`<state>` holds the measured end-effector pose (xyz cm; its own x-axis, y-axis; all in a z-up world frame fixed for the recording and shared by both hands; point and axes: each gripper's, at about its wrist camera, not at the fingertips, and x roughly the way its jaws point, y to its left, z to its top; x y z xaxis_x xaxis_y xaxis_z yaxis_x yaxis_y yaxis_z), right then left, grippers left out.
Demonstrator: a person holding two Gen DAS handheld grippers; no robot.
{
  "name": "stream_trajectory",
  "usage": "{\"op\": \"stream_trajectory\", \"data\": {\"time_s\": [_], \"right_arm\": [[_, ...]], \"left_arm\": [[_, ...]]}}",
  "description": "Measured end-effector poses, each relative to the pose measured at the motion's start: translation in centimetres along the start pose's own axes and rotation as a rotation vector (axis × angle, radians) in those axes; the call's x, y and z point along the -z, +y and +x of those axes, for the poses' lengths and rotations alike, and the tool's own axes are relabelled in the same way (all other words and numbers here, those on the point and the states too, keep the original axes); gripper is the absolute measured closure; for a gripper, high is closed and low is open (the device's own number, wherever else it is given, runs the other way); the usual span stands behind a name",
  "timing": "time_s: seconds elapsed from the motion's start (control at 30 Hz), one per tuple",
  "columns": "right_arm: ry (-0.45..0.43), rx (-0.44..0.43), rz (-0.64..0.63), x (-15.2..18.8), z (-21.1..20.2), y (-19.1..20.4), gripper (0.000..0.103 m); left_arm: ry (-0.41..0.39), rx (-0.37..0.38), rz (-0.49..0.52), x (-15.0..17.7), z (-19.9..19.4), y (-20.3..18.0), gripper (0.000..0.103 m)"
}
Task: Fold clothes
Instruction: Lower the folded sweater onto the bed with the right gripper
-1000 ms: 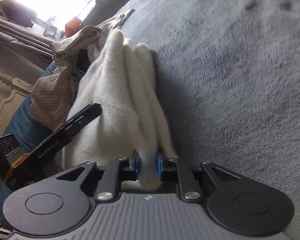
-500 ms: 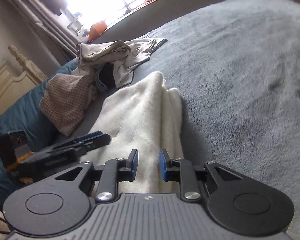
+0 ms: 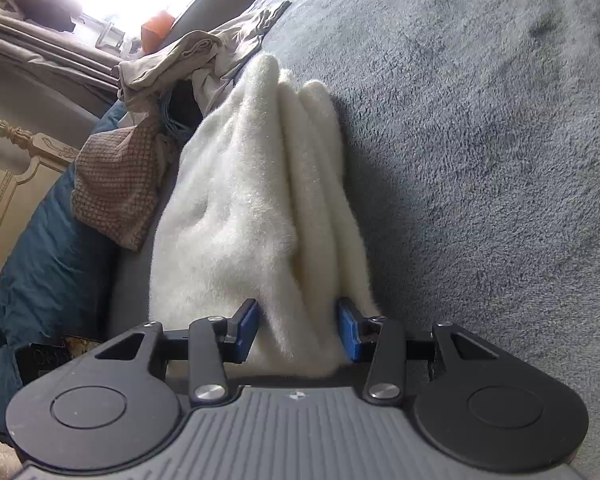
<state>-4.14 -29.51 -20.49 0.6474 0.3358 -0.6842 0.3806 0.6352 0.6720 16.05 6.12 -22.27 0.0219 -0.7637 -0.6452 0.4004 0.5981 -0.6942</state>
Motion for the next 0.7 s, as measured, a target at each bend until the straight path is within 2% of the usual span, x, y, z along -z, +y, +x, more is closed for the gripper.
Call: {"op": "stream_trajectory", "data": {"time_s": [0.1,0.13,0.17,0.23,0.4,0.5,0.6,0.7], "right_arm": [[-0.013,0.001,-0.021,0.0,-0.2,0.4,0.062],[-0.020,0.004,-0.038,0.0,-0.4,0.6,0.070],[-0.026,0.007,-0.054,0.0,-0.5,0.9,0.081],[-0.038,0.014,-0.086,-0.1,-0.8,1.4,0.084],[-0.059,0.055,-0.205,-0.1,-1.9,3.5,0.087],[-0.062,0.043,-0.246,-0.2,-2.4,4.7,0.087],[-0.047,0.038,-0.256,-0.4,-2.4,4.6,0.087],[-0.001,0.065,-0.237,-0.1,-1.0,3.1,0.087]], "left_arm": [[-0.014,0.005,-0.014,-0.1,0.6,0.2,0.046],[-0.014,0.001,0.008,-0.1,0.6,-0.1,0.055],[-0.013,-0.004,0.031,-0.2,0.6,-0.3,0.057],[-0.004,-0.013,0.078,-0.4,0.5,-0.8,0.061],[0.069,-0.027,0.158,-1.5,0.7,-1.6,0.066],[0.118,-0.012,0.238,-2.3,0.1,-2.2,0.069],[0.161,-0.008,0.308,-2.7,0.0,-2.2,0.070],[0.191,-0.023,0.306,-2.5,1.2,-1.8,0.071]]}}
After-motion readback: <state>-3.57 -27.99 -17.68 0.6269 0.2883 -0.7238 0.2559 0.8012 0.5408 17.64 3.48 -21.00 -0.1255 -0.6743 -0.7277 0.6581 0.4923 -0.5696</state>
